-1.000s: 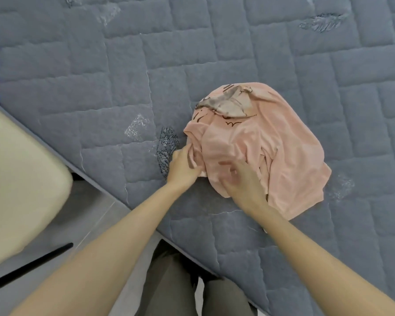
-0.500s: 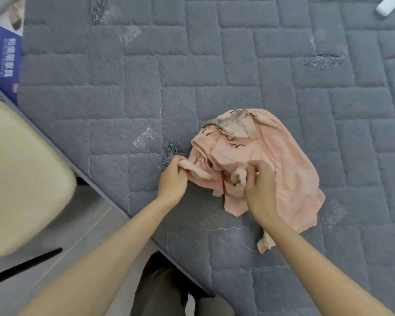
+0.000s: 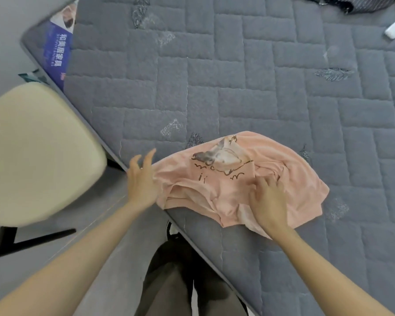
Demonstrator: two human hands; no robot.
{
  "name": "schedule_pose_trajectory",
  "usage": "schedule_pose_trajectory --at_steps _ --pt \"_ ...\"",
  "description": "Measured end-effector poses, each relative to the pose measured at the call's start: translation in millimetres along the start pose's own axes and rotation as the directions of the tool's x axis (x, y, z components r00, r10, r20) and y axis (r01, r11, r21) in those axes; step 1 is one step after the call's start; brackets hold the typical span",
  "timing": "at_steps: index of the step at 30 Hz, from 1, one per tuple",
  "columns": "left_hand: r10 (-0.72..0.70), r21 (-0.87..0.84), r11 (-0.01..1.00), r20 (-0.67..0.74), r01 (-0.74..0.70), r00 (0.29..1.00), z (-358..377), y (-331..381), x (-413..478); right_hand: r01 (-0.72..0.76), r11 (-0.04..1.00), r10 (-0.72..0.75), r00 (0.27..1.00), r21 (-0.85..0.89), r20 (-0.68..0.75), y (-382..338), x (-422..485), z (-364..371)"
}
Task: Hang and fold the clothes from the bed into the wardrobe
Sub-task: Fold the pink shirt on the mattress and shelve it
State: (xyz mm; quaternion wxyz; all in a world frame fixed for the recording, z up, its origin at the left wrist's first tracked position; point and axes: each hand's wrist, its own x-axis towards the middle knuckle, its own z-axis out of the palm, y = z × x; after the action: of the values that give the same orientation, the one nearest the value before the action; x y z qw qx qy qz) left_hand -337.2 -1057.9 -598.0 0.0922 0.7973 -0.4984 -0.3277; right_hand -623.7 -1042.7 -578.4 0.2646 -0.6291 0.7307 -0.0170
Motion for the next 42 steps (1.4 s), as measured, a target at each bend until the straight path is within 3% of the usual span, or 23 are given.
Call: schedule_pose_trajectory --at_steps 2,3,4,6,8,9,11,14,17,18,21,22,26,29,31,34,36,38,42 --pt "0.022 -0.046 0.999 0.058 -0.019 0.998 19.8 -2.7 -9.6 0.066 0.984 -0.09 0.985 0.165 0.146 -13.3 -10.5 16.3" --pt "0.013 -0.098 0.995 0.065 -0.006 0.998 29.4 -3.6 -13.4 0.076 0.984 -0.116 0.961 0.164 0.25 -18.4 -13.9 26.4" --pt "-0.023 -0.184 0.982 0.06 0.034 0.998 38.7 -6.0 -15.3 0.101 0.99 -0.13 0.932 0.101 0.338 -21.1 -16.7 37.3" --pt "-0.253 -0.417 0.867 0.106 0.274 0.962 52.7 -13.5 -16.9 0.156 0.985 -0.106 0.893 -0.079 0.436 -18.6 -22.8 61.0" --pt "-0.497 -0.556 0.634 0.238 0.537 0.834 62.0 -23.5 -14.0 0.147 0.97 -0.053 0.905 -0.194 0.422 -12.9 -29.7 79.6" --pt "-0.554 -0.588 0.55 0.275 0.593 0.786 66.4 -29.0 -12.1 0.119 0.966 -0.02 0.92 -0.229 0.392 -10.0 -32.5 87.0" --pt "-0.604 -0.644 0.475 0.257 0.6 0.754 74.5 -39.3 -9.1 0.082 0.946 0.029 0.942 -0.314 0.334 -5.3 -35.6 98.3" --pt "-0.689 -0.65 0.446 0.189 0.615 0.699 81.6 -51.0 -8.6 0.107 0.89 0.022 0.961 -0.444 0.275 -3.0 -36.2 109.9" --pt "-0.662 -0.718 0.265 0.349 0.643 0.663 80.6 -55.6 -9.2 0.191 0.851 -0.062 0.962 -0.489 0.267 0.7 -29.5 110.5" --pt "-0.628 -0.705 0.253 0.402 0.663 0.666 79.5 -55.5 -8.4 0.235 0.845 -0.096 0.95 -0.479 0.297 2.7 -25.4 108.5" --pt "-0.558 -0.651 0.355 0.428 0.67 0.711 67.5 -50.4 -10.0 0.276 0.868 -0.119 0.923 -0.413 0.367 1.5 -14.0 94.4" --pt "-0.55 -0.671 0.343 0.423 0.657 0.72 60.3 -48.7 -10.8 0.25 0.887 -0.111 0.932 -0.389 0.346 -1.3 -12.4 86.3" --pt "-0.524 -0.838 0.233 0.319 0.493 0.79 12.6 -35.3 -16.1 0.164 0.985 -0.161 0.985 -0.046 0.054 -15.9 -15.7 39.6" --pt "-0.475 -0.876 0.36 0.125 0.321 0.871 -33.3 -19.1 -22.1 0.212 0.958 -0.192 0.974 0.194 -0.118 -38.9 -15.9 -2.3" --pt "-0.441 -0.884 0.413 0.015 0.218 0.898 -67.5 -1.9 -28.2 0.236 0.937 -0.189 0.962 0.255 -0.197 -59.4 -14.6 -30.6" --pt "-0.417 -0.844 0.535 -0.218 0.045 0.882 -118.7 19.7 -42.3 0.272 0.925 -0.195 0.939 0.264 -0.284 -88.5 -12.1 -71.1" --pt "-0.369 -0.845 0.528 -0.318 -0.084 0.873 -152.3 31.9 -53.2 0.302 0.911 -0.21 0.927 0.282 -0.312 -112.5 -8.5 -95.8" --pt "-0.324 -0.829 0.525 -0.405 -0.194 0.855 -182.9 38.4 -64.6 0.333 0.874 -0.24 0.929 0.354 -0.282 -139.8 -8.4 -114.5" --pt "-0.211 -0.662 0.704 -0.54 -0.256 0.815 -235.3 33.3 -88.2 0.324 0.803 -0.277 0.946 0.499 -0.168 -191.8 -16.3 -141.3"
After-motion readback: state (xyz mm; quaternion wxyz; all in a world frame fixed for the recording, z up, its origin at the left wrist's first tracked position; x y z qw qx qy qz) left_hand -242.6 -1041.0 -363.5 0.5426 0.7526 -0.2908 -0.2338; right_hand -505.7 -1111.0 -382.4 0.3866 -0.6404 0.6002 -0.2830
